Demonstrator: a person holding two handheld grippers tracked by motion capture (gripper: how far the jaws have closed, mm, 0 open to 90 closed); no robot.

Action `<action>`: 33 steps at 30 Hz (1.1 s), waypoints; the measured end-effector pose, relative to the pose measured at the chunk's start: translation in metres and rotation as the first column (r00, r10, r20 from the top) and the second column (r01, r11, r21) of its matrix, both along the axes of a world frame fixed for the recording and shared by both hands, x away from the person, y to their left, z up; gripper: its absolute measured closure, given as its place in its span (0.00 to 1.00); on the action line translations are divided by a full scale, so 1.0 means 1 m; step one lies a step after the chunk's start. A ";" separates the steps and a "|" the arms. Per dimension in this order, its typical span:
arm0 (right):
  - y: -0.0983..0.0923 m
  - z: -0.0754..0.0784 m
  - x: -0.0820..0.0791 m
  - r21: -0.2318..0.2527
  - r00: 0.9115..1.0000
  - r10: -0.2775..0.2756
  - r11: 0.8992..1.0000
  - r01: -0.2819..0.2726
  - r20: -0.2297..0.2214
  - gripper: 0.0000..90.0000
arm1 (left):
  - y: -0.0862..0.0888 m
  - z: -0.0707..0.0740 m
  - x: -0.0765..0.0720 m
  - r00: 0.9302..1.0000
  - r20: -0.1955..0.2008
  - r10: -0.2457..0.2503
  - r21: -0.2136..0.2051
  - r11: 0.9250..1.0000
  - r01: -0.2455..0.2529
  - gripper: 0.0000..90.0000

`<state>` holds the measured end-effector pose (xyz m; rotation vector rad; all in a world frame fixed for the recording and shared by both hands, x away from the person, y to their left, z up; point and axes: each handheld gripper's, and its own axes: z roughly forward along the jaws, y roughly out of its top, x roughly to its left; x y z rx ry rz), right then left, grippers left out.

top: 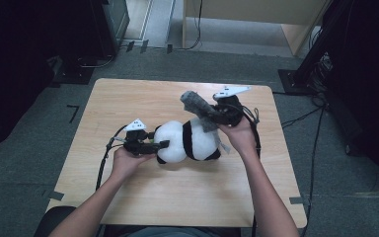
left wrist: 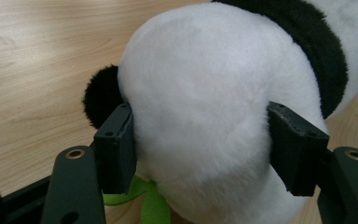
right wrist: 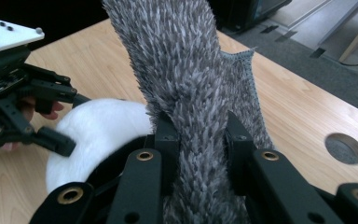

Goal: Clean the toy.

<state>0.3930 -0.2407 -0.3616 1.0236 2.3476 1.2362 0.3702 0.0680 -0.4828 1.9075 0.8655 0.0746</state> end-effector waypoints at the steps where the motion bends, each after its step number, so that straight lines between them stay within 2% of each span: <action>1: 0.006 0.000 0.005 0.002 1.000 0.015 1.000 -0.015 -0.021 0.82 | 0.000 0.000 0.000 1.000 0.006 0.000 0.007 1.000 0.000 0.36; 4: 0.024 -0.001 0.018 -0.008 0.997 0.045 0.999 -0.046 -0.056 0.82 | -0.001 0.000 -0.001 1.000 0.011 0.006 0.007 1.000 -0.006 0.35; 7: 0.041 -0.004 0.029 -0.037 0.994 0.044 0.998 -0.048 -0.098 0.82 | 0.000 0.000 0.000 1.000 0.002 0.004 0.003 1.000 -0.004 0.36; 8: 0.045 -0.005 0.033 -0.051 0.994 0.039 0.998 -0.045 -0.100 0.82 | 0.000 0.001 0.000 1.000 0.000 0.003 0.004 1.000 -0.003 0.37; 13: 0.064 -0.006 0.048 -0.033 0.992 0.029 0.999 -0.033 -0.119 0.80 | 0.000 0.003 -0.001 1.000 0.007 0.013 0.010 1.000 -0.013 0.37; 15: 0.074 -0.006 0.053 -0.037 0.990 0.040 0.998 -0.046 -0.133 0.80 | -0.001 0.003 -0.002 1.000 0.012 0.020 0.005 1.000 -0.020 0.37; 17: 0.086 -0.008 0.057 -0.026 0.977 0.044 0.998 -0.051 -0.208 0.80 | -0.001 0.004 -0.002 1.000 0.008 0.023 0.001 1.000 -0.023 0.38; 18: 0.093 -0.009 0.058 -0.042 0.974 0.040 0.998 -0.051 -0.223 0.81 | -0.001 0.004 -0.002 1.000 0.010 0.025 0.000 1.000 -0.025 0.38; 21: 0.112 -0.016 0.060 -0.086 0.974 0.068 0.992 -0.088 -0.214 0.81 | -0.002 0.005 -0.003 1.000 0.013 0.027 0.007 1.000 -0.027 0.38; 23: 0.124 -0.021 0.059 -0.081 0.966 0.101 0.989 -0.124 -0.238 0.81 | -0.002 0.004 -0.003 1.000 0.016 0.026 0.012 1.000 -0.026 0.38; 25: 0.134 -0.027 0.058 -0.117 0.958 0.125 0.980 -0.159 -0.260 0.81 | -0.001 0.004 -0.003 1.000 0.017 0.025 0.015 1.000 -0.026 0.38; 28: 0.139 -0.040 0.060 -0.214 0.953 0.126 0.958 -0.189 -0.276 0.80 | 0.000 0.002 -0.001 1.000 -0.005 0.019 0.010 1.000 -0.019 0.38; 29: 0.137 -0.042 0.062 -0.214 0.952 0.129 0.958 -0.193 -0.279 0.80 | 0.001 0.002 0.000 1.000 -0.013 0.021 0.000 1.000 -0.021 0.38; 31: 0.130 -0.044 0.067 -0.193 0.948 0.118 0.964 -0.180 -0.296 0.81 | 0.000 0.001 0.000 1.000 -0.016 0.023 -0.004 1.000 -0.023 0.38; 33: 0.124 -0.044 0.070 -0.197 0.949 0.098 0.967 -0.162 -0.301 0.81 | 0.000 0.001 0.000 1.000 -0.018 0.023 -0.004 1.000 -0.023 0.38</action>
